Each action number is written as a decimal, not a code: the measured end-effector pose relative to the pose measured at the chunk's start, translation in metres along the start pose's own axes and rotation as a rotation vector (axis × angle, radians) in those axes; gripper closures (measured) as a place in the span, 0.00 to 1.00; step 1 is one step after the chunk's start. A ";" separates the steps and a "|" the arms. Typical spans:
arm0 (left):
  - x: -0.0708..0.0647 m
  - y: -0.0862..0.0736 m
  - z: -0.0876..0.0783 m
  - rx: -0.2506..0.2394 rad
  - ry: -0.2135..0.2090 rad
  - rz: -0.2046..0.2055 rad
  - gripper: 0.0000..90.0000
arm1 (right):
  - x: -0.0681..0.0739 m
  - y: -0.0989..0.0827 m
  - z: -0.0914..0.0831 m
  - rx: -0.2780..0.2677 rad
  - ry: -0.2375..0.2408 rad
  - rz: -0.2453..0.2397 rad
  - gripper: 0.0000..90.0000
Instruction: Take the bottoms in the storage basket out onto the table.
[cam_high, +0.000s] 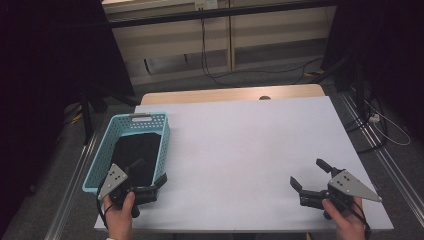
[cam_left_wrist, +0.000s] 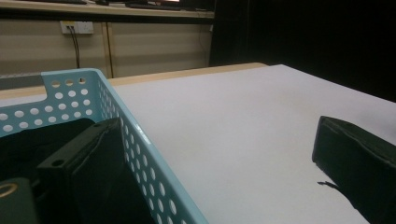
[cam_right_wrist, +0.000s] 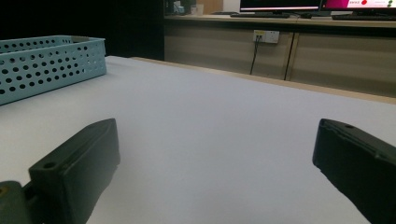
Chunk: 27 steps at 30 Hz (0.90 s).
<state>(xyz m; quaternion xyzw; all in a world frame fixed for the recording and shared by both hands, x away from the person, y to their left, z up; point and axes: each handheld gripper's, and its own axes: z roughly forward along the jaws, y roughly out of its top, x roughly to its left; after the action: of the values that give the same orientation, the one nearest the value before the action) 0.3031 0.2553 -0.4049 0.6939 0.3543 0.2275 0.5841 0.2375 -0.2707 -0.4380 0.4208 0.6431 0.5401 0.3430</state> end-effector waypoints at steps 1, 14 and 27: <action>0.000 0.000 0.000 0.001 0.000 0.001 0.03 | 0.000 0.000 0.000 0.002 0.003 -0.004 0.00; 0.001 0.001 0.000 -0.009 0.002 -0.013 0.03 | 0.003 0.000 0.001 0.004 0.023 -0.011 0.00; 0.002 0.022 0.002 -0.038 -0.025 -0.032 0.03 | 0.002 0.000 0.000 0.006 0.024 0.002 0.00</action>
<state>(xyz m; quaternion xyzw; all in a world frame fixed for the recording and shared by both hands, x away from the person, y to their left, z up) 0.3110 0.2541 -0.3839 0.6799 0.3537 0.2159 0.6050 0.2368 -0.2689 -0.4384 0.4160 0.6483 0.5435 0.3334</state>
